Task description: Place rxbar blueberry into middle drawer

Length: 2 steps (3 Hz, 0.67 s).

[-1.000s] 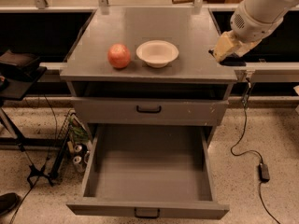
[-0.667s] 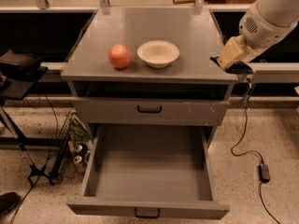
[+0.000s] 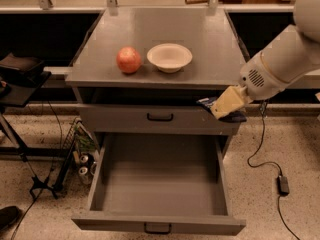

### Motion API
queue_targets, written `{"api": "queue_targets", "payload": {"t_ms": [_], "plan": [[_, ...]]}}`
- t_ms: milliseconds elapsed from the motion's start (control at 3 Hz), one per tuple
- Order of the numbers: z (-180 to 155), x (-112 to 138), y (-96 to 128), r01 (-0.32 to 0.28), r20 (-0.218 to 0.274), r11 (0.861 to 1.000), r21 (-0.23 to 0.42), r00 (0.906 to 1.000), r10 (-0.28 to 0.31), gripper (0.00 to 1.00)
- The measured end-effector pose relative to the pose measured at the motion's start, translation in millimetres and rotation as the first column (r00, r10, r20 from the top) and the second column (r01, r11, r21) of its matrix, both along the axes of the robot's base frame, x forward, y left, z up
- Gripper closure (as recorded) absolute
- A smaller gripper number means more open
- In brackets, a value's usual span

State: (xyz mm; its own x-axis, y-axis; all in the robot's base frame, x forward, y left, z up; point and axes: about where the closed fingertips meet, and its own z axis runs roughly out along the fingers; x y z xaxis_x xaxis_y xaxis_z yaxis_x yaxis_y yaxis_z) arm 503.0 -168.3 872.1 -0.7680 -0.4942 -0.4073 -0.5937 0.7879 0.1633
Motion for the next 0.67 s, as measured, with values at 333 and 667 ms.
{"api": "queue_targets", "payload": {"t_ms": [333, 667], "plan": [[-51, -10, 29, -0.093, -0.001, 0.995, 0.033, 0.9957, 0.093, 1.00], [-118, -8, 60, -0.134, -0.013, 0.990, 0.053, 0.9908, 0.135, 1.00]]}}
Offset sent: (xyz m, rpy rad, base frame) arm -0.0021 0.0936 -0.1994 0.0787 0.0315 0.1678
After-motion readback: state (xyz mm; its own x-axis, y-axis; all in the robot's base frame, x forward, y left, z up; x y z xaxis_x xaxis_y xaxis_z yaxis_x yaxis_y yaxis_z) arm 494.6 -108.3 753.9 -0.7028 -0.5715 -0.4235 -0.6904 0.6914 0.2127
